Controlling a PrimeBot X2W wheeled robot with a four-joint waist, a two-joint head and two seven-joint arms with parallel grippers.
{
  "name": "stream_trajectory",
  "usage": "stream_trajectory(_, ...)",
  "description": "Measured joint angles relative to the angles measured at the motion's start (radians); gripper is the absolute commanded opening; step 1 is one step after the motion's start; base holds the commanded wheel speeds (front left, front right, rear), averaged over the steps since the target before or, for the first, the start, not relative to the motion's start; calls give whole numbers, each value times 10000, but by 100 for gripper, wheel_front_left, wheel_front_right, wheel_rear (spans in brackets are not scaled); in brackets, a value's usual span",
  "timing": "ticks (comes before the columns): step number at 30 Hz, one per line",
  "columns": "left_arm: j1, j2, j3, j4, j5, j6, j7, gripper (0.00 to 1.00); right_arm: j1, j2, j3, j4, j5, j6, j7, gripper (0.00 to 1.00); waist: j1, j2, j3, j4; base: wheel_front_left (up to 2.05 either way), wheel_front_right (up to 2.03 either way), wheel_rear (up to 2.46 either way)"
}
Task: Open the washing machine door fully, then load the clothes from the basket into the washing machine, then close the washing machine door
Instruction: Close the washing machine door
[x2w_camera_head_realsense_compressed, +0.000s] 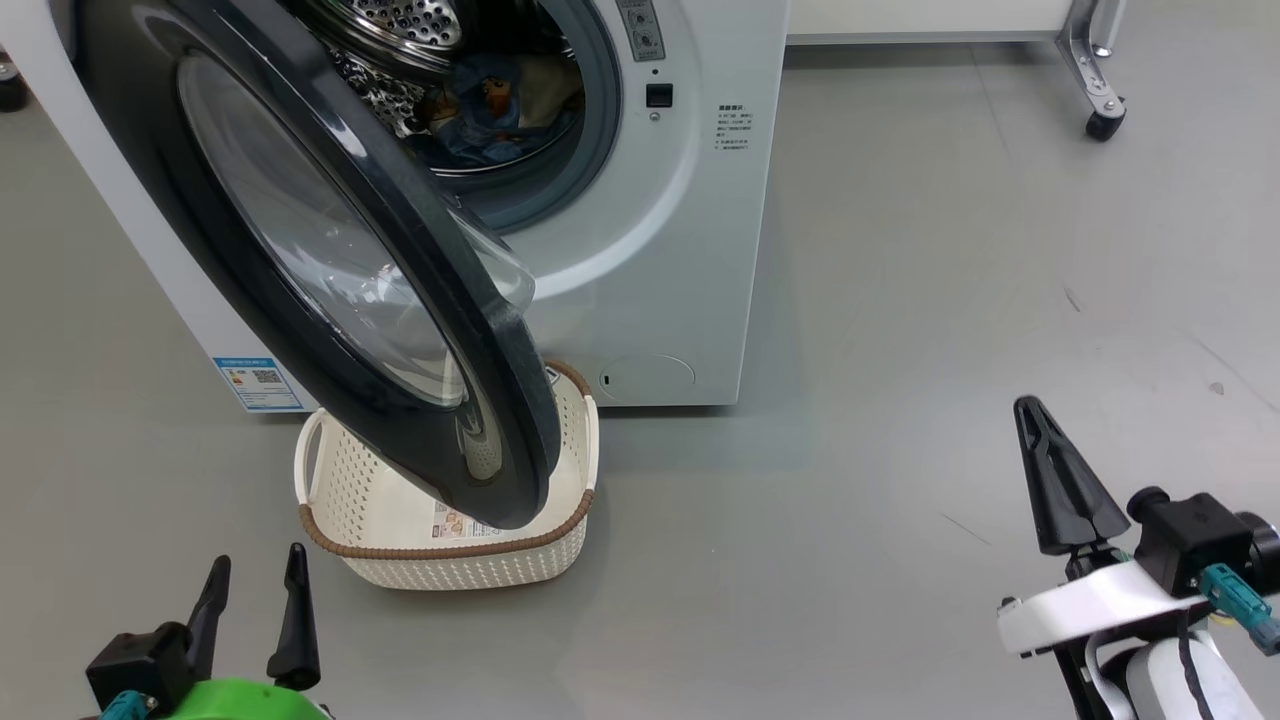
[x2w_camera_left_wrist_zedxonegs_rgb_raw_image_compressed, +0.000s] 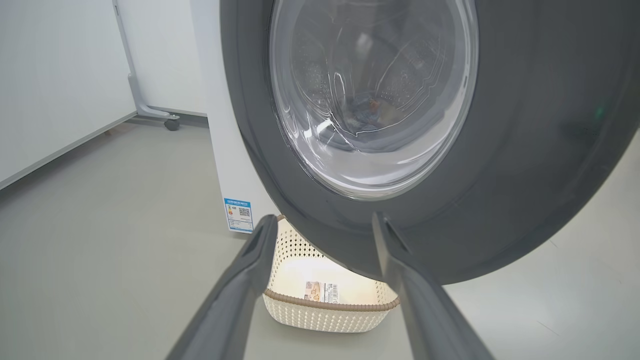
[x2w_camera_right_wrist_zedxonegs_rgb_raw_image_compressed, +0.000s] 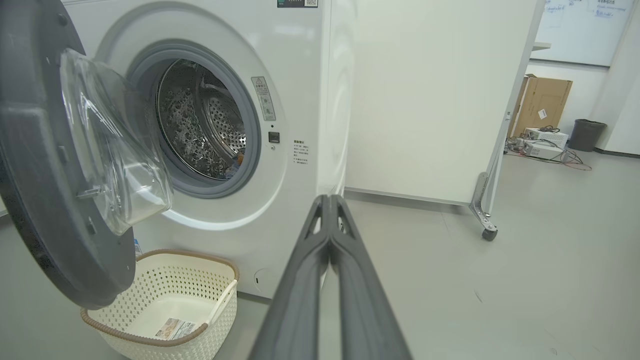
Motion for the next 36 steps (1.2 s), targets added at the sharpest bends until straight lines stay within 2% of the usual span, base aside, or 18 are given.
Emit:
stream_trajectory(6, -1, -178, -278, -12, 8, 0, 0, 100, -985, -65, 943, -784, -23, 0, -2, 0, 0, 0, -4, 296, 0, 0, 0)
stream_trajectory(13, -11, -280, -384, -21, 8, 0, 0, 100, -2626, -33, 2533, -1802, -98, 0, -2, 0, 0, 0, -13, 710, 0, 0, 0)
stream_trajectory(19, -33, -339, -575, -59, -23, -2, 0, 100, -3833, 255, 3965, -2240, -69, 0, -4, 0, 0, 0, -27, 1109, 0, 0, 0)
stream_trajectory(26, -40, -428, -865, -96, -109, -2, 0, 100, -4265, 410, 5415, -1864, 180, 2, -12, 0, 0, 0, -7, 1634, 0, 0, 0)
stream_trajectory(36, -147, -545, -1563, -420, -449, -2, -2, 100, -4033, 499, 6240, -384, 715, 2, -12, 0, 0, 0, 257, 2385, 0, 0, 0)
